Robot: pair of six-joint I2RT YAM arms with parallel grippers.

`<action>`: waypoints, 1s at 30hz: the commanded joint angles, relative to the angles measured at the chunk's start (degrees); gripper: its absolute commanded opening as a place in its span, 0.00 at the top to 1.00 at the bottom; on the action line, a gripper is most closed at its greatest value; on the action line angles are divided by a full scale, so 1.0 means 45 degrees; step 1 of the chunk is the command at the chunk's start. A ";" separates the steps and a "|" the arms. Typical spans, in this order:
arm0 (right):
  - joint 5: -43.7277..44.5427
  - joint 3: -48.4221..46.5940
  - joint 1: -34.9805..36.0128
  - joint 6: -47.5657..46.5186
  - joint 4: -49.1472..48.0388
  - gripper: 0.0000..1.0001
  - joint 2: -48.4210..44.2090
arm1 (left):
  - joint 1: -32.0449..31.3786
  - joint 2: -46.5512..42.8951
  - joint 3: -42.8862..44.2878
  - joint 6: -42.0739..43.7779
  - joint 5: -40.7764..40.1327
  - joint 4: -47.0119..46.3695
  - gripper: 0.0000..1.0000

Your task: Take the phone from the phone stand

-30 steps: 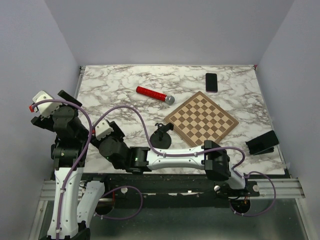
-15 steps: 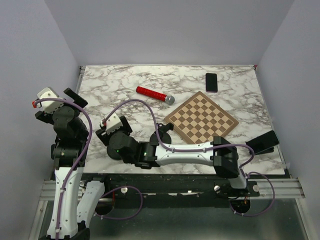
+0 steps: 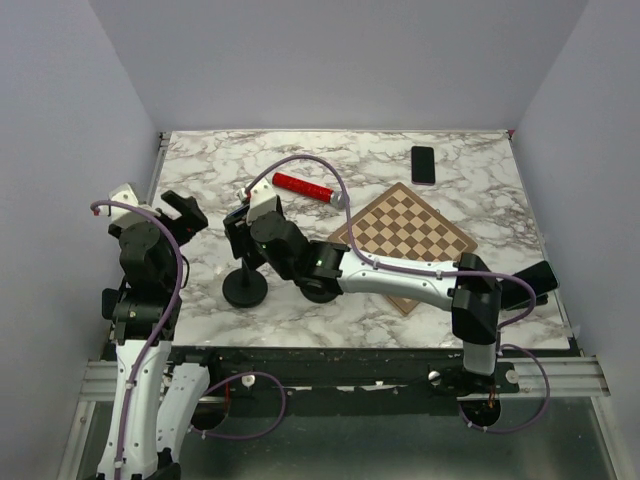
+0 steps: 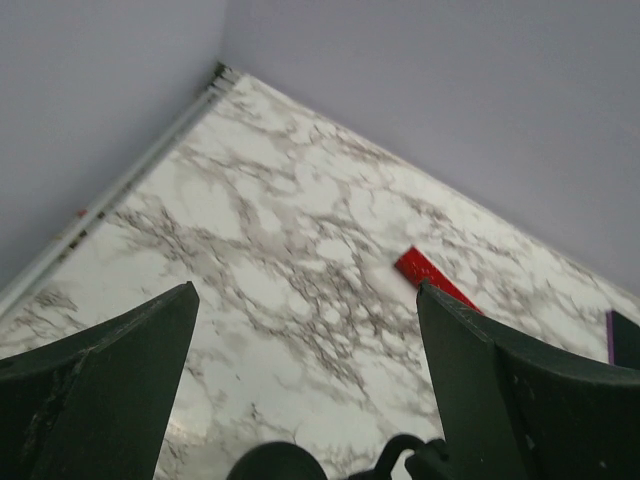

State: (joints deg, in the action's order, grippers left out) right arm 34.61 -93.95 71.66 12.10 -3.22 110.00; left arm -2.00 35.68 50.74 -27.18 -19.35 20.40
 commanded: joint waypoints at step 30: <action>-0.2644 0.0426 -0.1163 0.1620 0.1556 0.99 -0.1925 | -0.0083 -0.3381 -0.4705 -0.1050 1.0621 -0.1075 0.31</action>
State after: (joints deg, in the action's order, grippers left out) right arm 23.66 -89.62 66.06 18.00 3.99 103.37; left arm -2.17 20.25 30.04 -31.99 23.49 18.13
